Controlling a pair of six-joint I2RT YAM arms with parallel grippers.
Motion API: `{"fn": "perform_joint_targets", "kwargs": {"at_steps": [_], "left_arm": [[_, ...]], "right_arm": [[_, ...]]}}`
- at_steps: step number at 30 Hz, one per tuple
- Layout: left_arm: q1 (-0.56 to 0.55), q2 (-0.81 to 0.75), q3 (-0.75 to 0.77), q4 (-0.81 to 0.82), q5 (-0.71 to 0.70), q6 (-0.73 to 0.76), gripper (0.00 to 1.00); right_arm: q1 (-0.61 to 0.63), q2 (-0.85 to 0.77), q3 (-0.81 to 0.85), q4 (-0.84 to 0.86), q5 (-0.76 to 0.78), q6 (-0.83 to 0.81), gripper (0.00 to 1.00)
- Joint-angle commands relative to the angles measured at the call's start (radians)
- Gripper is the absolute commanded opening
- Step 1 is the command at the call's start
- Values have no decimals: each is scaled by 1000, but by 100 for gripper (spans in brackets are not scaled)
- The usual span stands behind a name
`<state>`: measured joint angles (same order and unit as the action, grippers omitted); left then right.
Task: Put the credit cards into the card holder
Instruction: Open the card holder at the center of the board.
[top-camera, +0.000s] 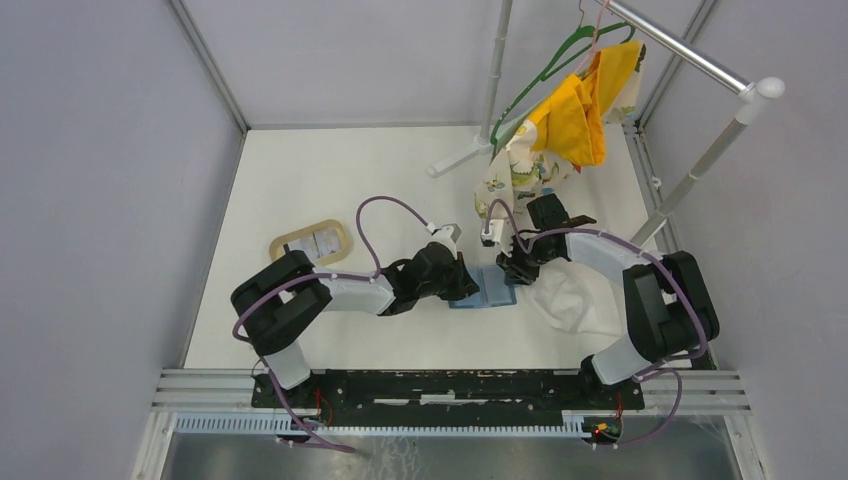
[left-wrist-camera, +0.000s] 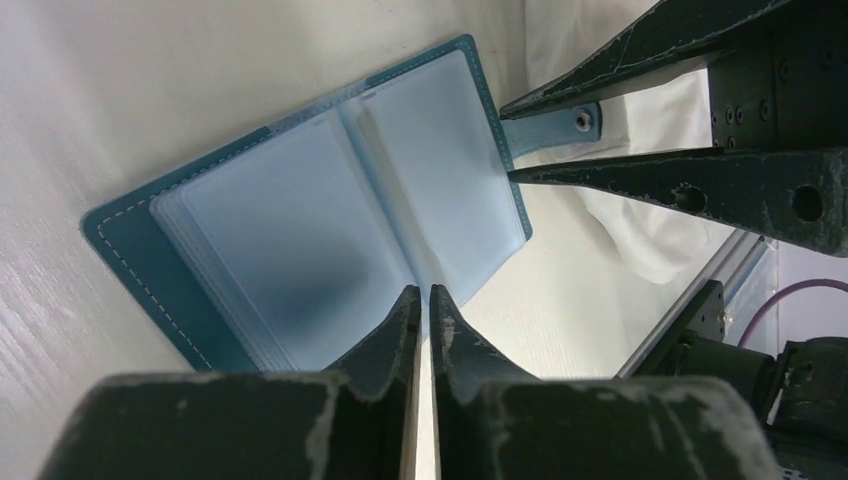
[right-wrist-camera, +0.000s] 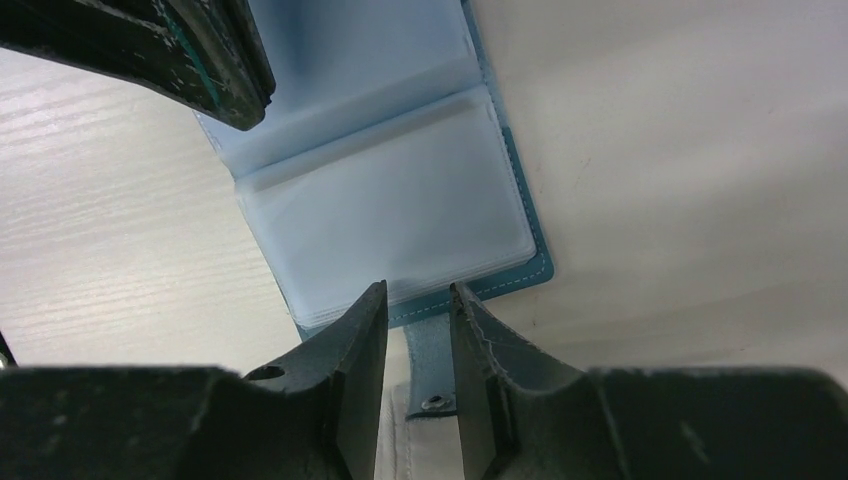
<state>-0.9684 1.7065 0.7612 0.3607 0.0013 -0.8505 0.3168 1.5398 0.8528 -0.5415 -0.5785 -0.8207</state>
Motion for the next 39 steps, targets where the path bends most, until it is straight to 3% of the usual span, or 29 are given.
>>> {"fn": "perform_joint_targets", "kwargs": {"at_steps": [1, 10, 23, 32, 39], "left_arm": [[-6, 26, 41, 17, -30, 51, 16], [-5, 84, 50, -1, -54, 49, 38], [-6, 106, 37, 36, -29, 41, 45], [-5, 129, 49, 6, -46, 31, 39], [-5, 135, 60, 10, -40, 27, 47]], "right_arm": [[-7, 28, 39, 8, 3, 41, 35], [-5, 58, 31, 36, -52, 86, 31], [-4, 102, 7, 115, -127, 191, 29], [-6, 112, 6, 123, -195, 215, 29], [-6, 118, 11, 111, -235, 214, 29]]}}
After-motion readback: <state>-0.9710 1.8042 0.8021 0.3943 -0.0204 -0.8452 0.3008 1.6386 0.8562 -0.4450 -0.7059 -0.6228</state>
